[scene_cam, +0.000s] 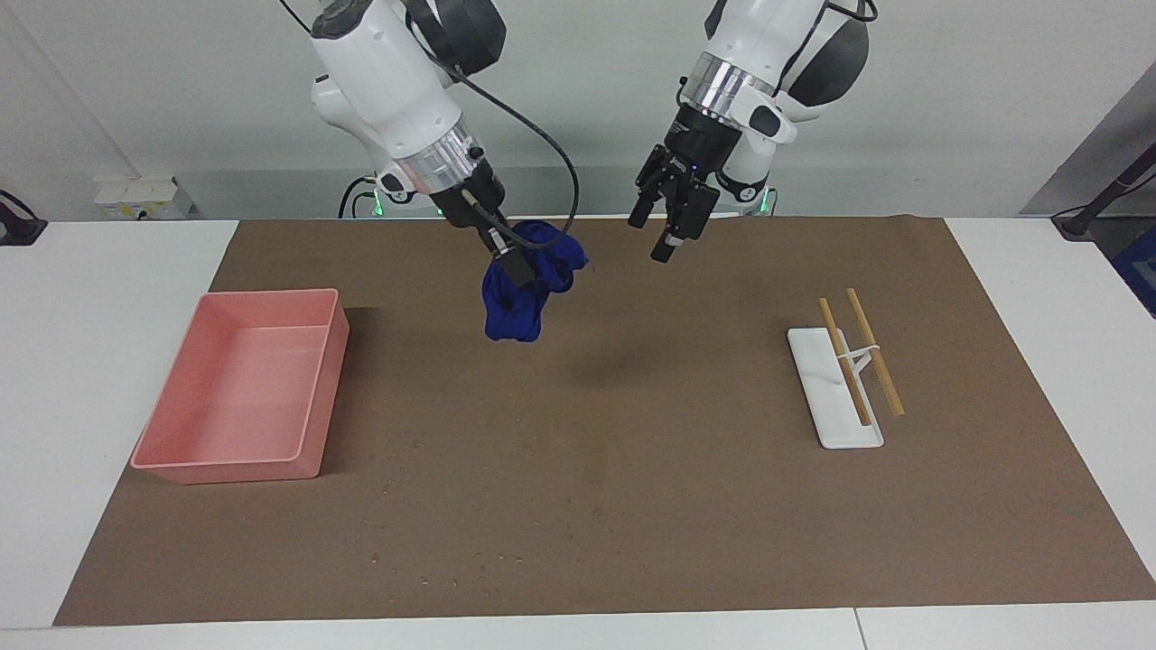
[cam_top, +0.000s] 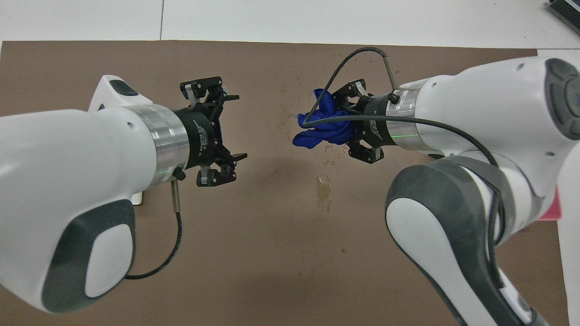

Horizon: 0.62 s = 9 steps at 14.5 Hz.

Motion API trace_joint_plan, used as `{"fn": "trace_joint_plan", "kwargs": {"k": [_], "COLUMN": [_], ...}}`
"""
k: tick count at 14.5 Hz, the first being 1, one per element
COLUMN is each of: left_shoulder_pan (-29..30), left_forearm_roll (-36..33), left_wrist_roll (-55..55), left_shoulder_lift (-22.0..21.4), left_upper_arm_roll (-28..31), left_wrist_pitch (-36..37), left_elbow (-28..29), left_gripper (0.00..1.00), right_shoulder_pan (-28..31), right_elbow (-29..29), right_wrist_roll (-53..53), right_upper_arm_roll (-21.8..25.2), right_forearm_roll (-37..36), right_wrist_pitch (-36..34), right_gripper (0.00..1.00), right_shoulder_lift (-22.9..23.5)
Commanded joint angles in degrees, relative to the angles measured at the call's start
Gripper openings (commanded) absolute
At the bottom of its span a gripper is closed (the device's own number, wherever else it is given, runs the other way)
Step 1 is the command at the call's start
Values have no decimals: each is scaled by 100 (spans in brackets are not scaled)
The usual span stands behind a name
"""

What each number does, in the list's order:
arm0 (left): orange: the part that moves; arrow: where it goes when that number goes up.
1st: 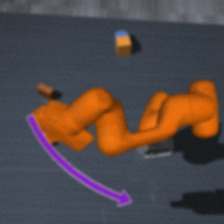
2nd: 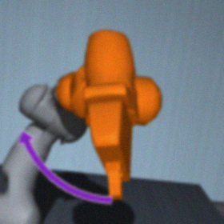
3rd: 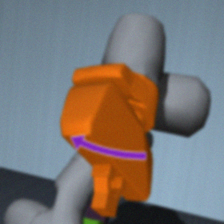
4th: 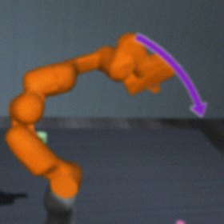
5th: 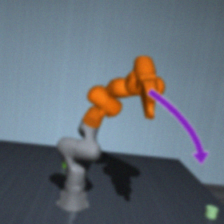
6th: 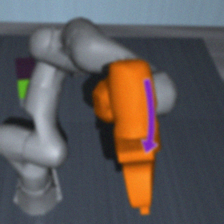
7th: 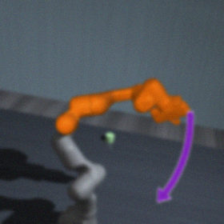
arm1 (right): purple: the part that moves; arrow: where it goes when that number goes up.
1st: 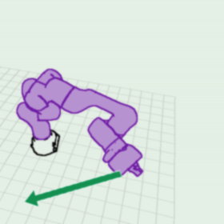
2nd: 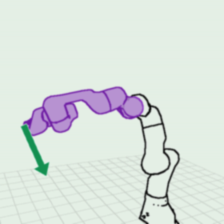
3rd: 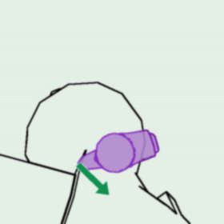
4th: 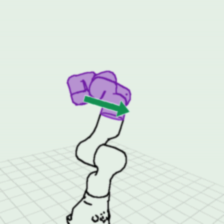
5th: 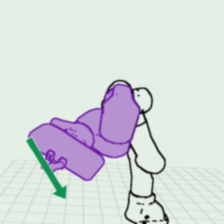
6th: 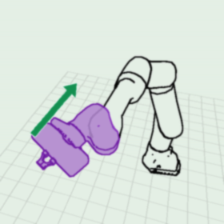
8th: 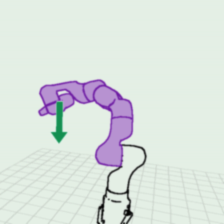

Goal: Wipe water with towel using both arms
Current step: 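Open the left gripper and pull back while the right gripper holds cloth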

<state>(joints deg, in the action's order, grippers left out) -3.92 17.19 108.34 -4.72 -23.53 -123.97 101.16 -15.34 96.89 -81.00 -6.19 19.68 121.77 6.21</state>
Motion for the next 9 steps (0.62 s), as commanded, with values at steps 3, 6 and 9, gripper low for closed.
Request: {"fn": "trace_joint_plan", "kwargs": {"k": [3, 6, 9], "left_shoulder_pan": [427, 453, 453], "left_forearm_roll": [-49, -67, -433], "left_wrist_roll": [-2892, -4876, -6523], "left_shoulder_lift": [-134, -170, -248], "left_upper_arm_roll": [436, 1015, 1395], "left_wrist_pitch": [1426, 1858, 2236], "left_elbow": [-140, -140, -131], "left_gripper": [100, 100, 100], "right_shoulder_pan": [57, 57, 84], "right_elbow": [260, 295, 313], "right_wrist_roll": [700, 726, 1041], "right_upper_arm_roll": [-41, -41, -41], "right_forearm_roll": [-825, -870, -870], "right_wrist_pitch": [1390, 2015, 2455], "right_gripper": [0, 0, 0], "right_shoulder_lift": [977, 1470, 1935]}}
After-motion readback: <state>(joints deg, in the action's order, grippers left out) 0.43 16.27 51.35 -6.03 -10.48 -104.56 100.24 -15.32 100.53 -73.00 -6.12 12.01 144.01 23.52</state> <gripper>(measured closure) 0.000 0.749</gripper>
